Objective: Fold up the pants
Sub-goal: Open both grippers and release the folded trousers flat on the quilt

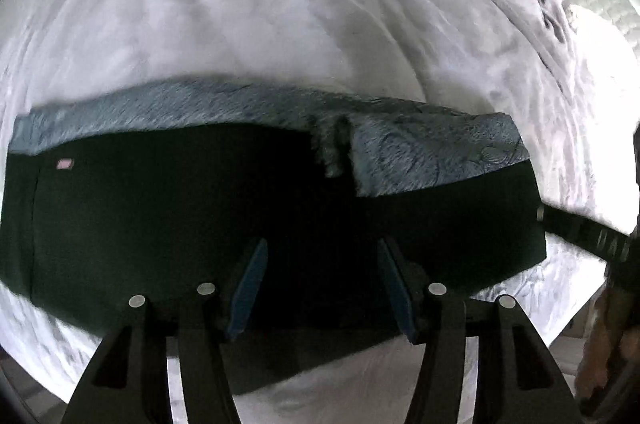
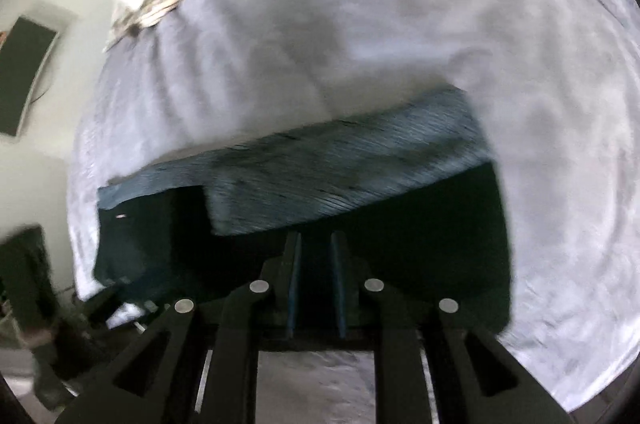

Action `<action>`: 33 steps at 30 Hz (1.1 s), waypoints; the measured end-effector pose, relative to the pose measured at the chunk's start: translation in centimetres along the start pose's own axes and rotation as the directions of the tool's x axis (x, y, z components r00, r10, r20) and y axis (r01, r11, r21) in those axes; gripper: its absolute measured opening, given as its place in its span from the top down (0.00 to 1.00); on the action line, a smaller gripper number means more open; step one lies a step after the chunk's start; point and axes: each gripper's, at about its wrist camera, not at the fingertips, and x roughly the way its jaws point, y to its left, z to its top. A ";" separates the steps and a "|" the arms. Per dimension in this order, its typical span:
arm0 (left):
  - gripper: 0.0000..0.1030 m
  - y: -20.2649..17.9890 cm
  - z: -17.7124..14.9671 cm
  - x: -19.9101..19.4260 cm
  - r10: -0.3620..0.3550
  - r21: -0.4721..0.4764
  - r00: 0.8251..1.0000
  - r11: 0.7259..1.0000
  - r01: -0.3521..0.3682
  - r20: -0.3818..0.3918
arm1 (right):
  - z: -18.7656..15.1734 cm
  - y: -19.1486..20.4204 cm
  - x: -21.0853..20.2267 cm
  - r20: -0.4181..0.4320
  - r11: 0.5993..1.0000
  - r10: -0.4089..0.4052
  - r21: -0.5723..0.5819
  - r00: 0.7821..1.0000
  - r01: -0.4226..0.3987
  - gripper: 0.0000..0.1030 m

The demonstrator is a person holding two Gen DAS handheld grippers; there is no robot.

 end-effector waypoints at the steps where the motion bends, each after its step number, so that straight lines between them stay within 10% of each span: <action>1: 0.33 -0.4 0.5 0.6 0.014 0.013 1.000 1.000 -0.014 -0.020 | -0.4 -0.9 0.6 -0.025 0.999 -0.016 0.034 1.000 0.017 0.72; 18: 0.31 1.2 -1.9 -2.8 0.134 0.024 0.985 0.991 -0.132 -0.109 | -3.4 0.5 -1.1 -0.119 0.999 -0.010 -0.038 0.993 0.005 0.36; 33: 0.31 -0.6 -4.3 -7.8 0.204 -0.047 0.976 0.977 -0.208 -0.077 | -4.3 1.5 -5.0 -0.137 0.993 0.008 -0.114 0.990 -0.024 0.25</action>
